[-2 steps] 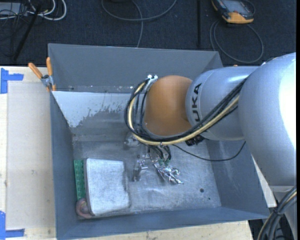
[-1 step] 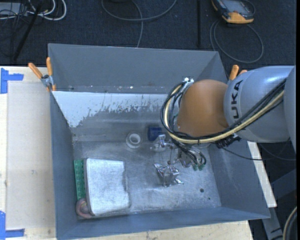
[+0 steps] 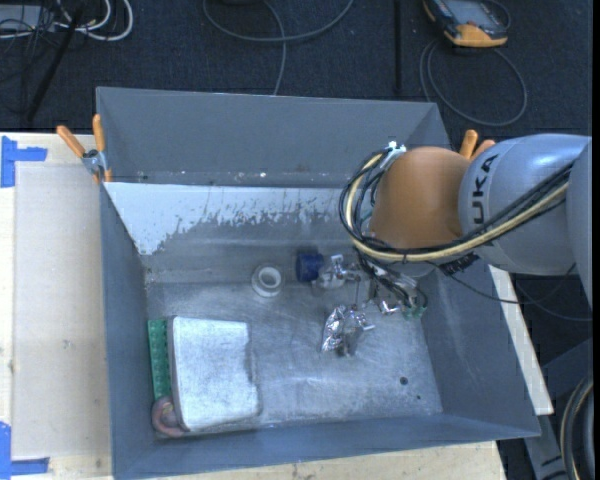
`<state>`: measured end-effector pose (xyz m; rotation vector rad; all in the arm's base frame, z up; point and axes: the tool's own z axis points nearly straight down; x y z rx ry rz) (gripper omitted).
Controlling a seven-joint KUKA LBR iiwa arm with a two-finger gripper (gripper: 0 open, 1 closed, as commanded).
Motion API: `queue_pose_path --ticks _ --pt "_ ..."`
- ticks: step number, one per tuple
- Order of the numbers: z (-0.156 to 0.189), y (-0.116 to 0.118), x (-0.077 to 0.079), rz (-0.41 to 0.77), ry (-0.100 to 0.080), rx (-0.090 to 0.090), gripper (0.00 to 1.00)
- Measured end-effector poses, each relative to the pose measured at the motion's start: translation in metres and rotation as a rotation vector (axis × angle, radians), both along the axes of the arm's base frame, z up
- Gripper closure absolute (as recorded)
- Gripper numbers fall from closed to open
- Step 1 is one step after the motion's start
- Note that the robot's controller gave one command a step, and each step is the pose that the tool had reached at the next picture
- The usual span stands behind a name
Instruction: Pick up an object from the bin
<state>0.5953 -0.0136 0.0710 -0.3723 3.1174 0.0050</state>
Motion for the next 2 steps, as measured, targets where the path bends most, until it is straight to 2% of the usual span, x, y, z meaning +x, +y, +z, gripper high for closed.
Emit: queue_pose_path --ticks 1,2 --pt "0.004 0.001 0.002 -0.001 -0.009 -0.001 1.0" --pt "0.194 -0.063 -0.04 0.252 -0.007 -0.006 1.0"
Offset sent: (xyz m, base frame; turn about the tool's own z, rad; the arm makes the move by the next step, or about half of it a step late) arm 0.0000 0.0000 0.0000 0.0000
